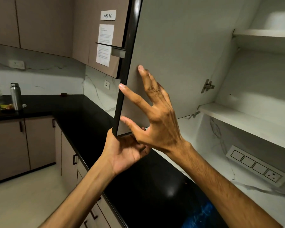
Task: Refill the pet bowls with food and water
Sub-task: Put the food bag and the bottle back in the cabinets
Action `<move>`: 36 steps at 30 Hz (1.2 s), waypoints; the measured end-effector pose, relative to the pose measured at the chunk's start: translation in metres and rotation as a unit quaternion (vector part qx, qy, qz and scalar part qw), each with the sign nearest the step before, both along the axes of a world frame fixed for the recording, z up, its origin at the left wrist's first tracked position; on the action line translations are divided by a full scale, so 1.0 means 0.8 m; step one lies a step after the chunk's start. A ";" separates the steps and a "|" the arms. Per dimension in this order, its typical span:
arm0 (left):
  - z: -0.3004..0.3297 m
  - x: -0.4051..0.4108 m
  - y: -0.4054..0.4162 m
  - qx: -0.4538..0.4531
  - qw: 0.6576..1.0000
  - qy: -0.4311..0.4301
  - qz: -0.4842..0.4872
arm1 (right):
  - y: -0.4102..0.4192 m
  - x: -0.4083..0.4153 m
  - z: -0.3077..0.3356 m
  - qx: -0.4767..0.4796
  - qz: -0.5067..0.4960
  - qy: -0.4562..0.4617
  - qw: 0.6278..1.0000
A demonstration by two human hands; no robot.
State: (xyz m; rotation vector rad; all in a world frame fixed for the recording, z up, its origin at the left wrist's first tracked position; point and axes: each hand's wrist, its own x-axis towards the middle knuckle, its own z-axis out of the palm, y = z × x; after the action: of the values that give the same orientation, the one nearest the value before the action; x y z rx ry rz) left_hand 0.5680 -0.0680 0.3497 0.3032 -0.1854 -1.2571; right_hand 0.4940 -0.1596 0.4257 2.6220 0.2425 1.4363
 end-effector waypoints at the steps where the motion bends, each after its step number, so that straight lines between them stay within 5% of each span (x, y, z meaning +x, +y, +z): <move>1: -0.002 0.000 -0.001 -0.003 1.000 0.001 0.004 | 0.000 -0.001 0.000 0.001 0.001 0.000 1.000; 16: -0.037 -0.041 -0.038 -0.046 0.998 -0.038 -0.030 | -0.032 -0.051 -0.034 0.044 -0.053 0.007 0.998; 36: -0.089 -0.155 -0.142 0.072 0.984 -0.099 -0.132 | -0.114 -0.233 -0.120 0.150 -0.265 0.002 0.952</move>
State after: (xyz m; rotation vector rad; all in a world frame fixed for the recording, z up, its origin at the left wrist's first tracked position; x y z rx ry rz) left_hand 0.4443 -0.1818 0.2788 0.5441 -0.3140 -1.5067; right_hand 0.3074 -0.2510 0.3298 2.6078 -0.6823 1.3496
